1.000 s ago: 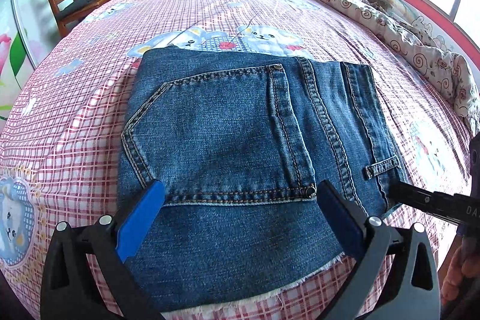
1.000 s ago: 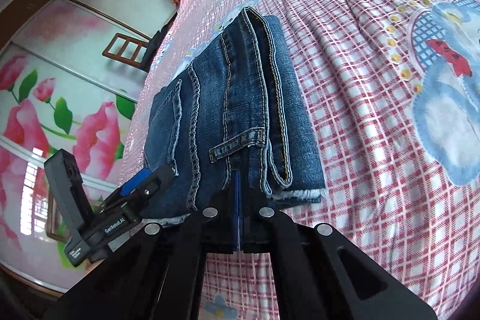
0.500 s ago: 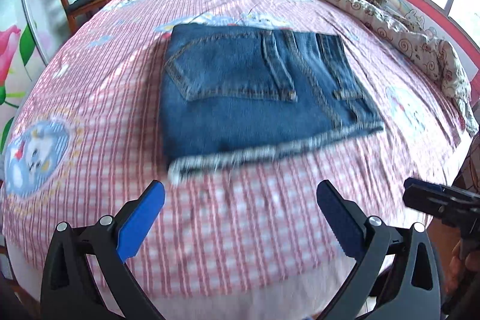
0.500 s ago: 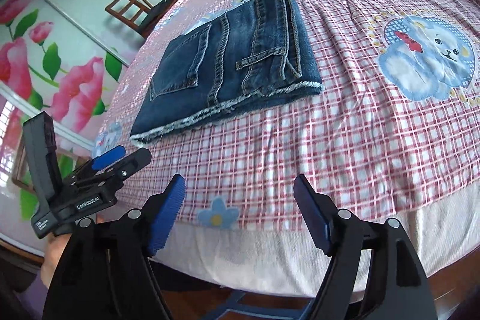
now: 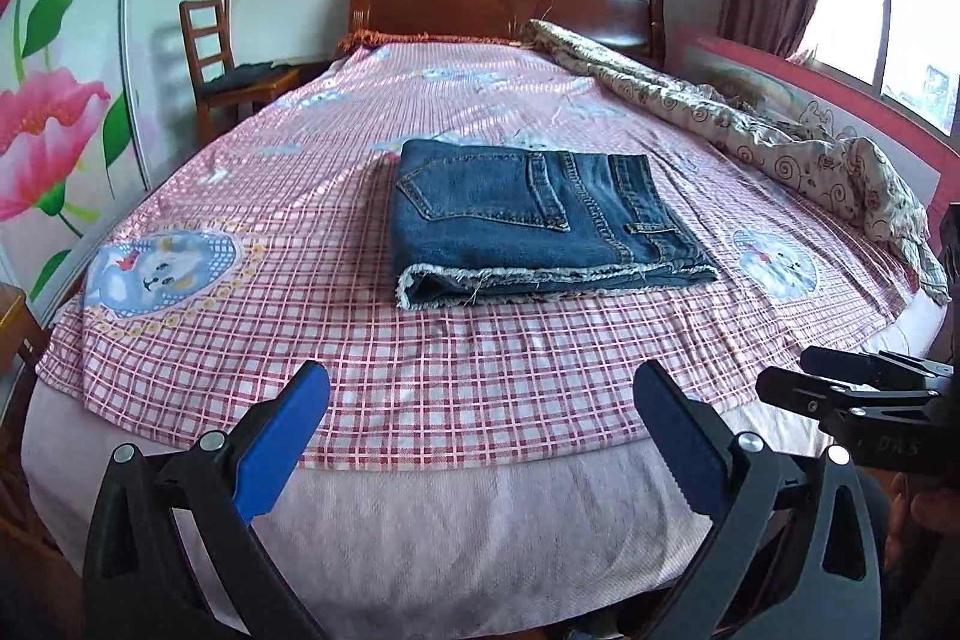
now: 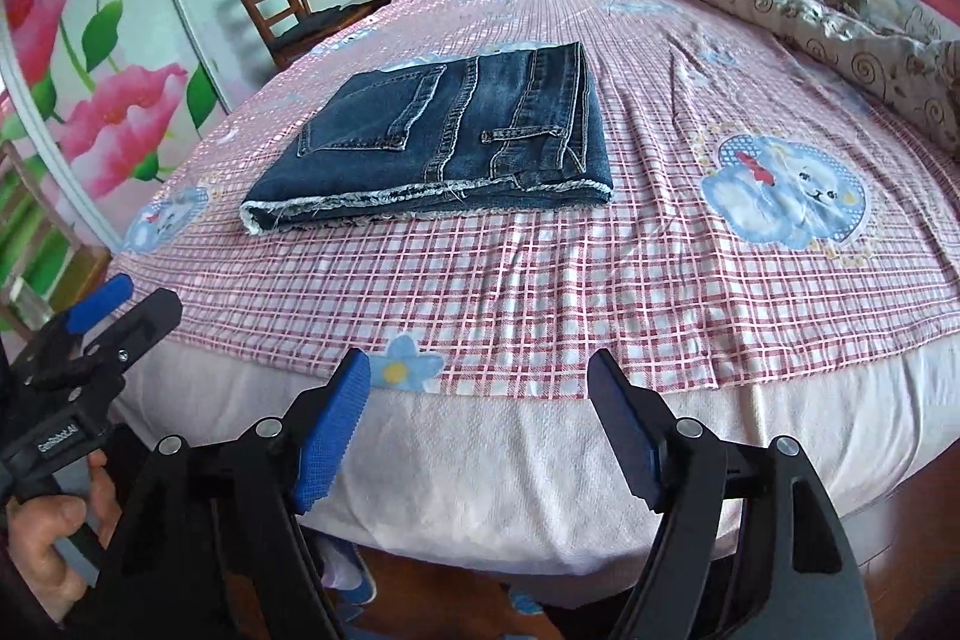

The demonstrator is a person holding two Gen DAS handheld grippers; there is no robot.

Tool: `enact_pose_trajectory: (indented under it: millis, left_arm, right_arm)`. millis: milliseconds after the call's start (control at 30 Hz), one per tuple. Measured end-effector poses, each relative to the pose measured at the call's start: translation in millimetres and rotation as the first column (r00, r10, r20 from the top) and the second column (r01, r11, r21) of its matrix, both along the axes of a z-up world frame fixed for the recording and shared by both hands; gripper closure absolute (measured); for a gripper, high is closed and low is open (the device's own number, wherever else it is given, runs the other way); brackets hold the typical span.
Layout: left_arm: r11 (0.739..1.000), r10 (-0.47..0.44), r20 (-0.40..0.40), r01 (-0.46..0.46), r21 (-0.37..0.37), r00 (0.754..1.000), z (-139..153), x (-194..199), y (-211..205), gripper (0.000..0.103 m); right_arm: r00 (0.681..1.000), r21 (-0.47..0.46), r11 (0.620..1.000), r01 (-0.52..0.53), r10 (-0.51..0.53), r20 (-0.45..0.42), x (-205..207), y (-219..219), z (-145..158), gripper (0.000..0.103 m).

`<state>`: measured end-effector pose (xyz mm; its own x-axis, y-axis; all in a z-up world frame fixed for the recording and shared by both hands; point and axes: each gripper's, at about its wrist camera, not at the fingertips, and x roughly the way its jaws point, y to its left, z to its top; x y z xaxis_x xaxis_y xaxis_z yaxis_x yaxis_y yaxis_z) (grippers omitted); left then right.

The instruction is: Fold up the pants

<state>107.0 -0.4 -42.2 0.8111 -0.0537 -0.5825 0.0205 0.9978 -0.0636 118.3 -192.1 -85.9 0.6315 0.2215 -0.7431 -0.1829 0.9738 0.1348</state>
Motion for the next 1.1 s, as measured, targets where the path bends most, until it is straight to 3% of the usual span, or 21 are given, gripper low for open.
enact_pose_trajectory:
  millis: [267,400,500,667,967,1100]
  left_arm:
    - [0.995,-0.048,0.102,0.038,0.093,0.994,-2.4,-18.5,-16.2,0.002]
    - [0.994,-0.059,0.197,0.04,0.1,0.979,-3.1,-31.0,-14.7,0.002]
    - [0.992,-0.063,0.21,0.038,0.121,0.976,-1.4,-32.8,-15.6,0.002]
    - [0.996,-0.052,0.277,0.03,0.083,0.96,14.8,-33.8,-14.6,0.002]
    - [0.99,-0.12,0.319,0.09,0.105,0.94,28.9,-31.2,-32.4,0.002]
    - [0.992,-0.123,0.334,0.107,0.065,0.935,32.4,-27.4,-26.4,0.002]
  right_arm:
    - [0.989,-0.058,0.997,0.048,-0.039,0.145,-25.9,-4.7,-0.6,0.027]
    - [0.97,-0.04,0.995,0.086,-0.075,0.233,-39.8,-10.0,5.6,0.024]
    - [0.954,-0.049,0.994,0.1,-0.082,0.287,-45.6,-9.3,11.0,0.024]
    - [0.923,-0.065,0.993,0.099,-0.067,0.379,-56.2,-4.6,22.2,0.024]
    - [0.919,-0.057,0.993,0.107,-0.077,0.387,-53.8,-4.4,31.5,0.024]
    - [0.914,-0.048,0.992,0.12,-0.092,0.395,-52.0,-7.9,35.4,0.024]
